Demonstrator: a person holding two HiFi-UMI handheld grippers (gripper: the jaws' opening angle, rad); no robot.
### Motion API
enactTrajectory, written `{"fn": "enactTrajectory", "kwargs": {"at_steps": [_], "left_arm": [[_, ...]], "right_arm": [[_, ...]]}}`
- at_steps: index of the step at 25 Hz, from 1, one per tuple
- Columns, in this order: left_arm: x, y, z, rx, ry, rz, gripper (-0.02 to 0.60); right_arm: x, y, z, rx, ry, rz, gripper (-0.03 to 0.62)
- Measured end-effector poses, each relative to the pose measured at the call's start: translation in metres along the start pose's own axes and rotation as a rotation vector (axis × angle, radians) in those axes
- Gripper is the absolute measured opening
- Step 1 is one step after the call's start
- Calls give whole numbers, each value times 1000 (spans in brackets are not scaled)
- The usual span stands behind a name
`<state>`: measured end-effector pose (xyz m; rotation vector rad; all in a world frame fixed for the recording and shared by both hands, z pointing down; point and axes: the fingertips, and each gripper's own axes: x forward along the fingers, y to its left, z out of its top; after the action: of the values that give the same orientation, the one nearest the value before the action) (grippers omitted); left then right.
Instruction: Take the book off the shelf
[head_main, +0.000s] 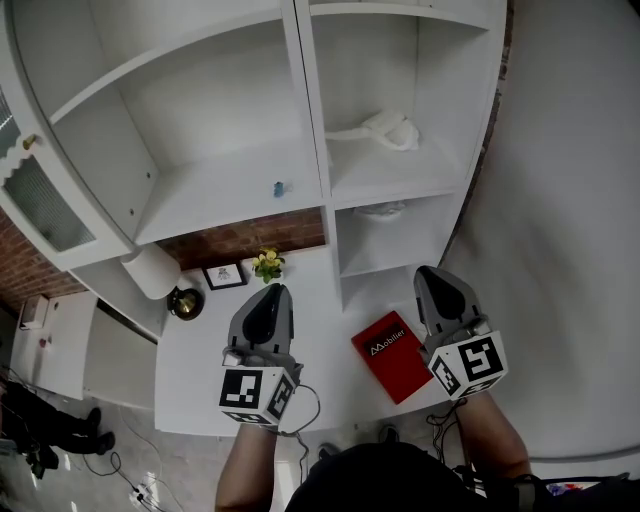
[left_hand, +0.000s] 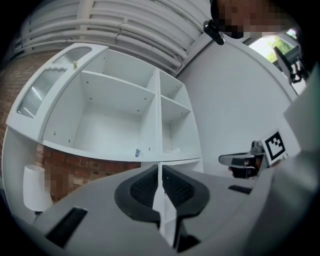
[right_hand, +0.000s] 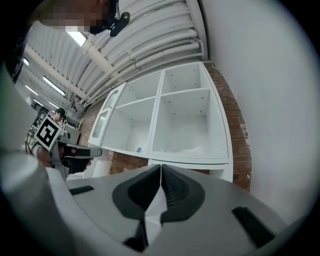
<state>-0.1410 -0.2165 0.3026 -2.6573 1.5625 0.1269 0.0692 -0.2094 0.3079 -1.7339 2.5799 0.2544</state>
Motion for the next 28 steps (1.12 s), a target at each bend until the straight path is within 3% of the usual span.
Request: {"fn": "enactTrajectory", "kwargs": {"at_steps": [11,28], "left_arm": [[-7,0,-1,0,2,7,31],[-8,-7,-9,-2,17,-4,31]], "right_arm": [[0,-4,3,-40,6,-34,6],[-5,0,10,-54,-15,-14,6]]}}
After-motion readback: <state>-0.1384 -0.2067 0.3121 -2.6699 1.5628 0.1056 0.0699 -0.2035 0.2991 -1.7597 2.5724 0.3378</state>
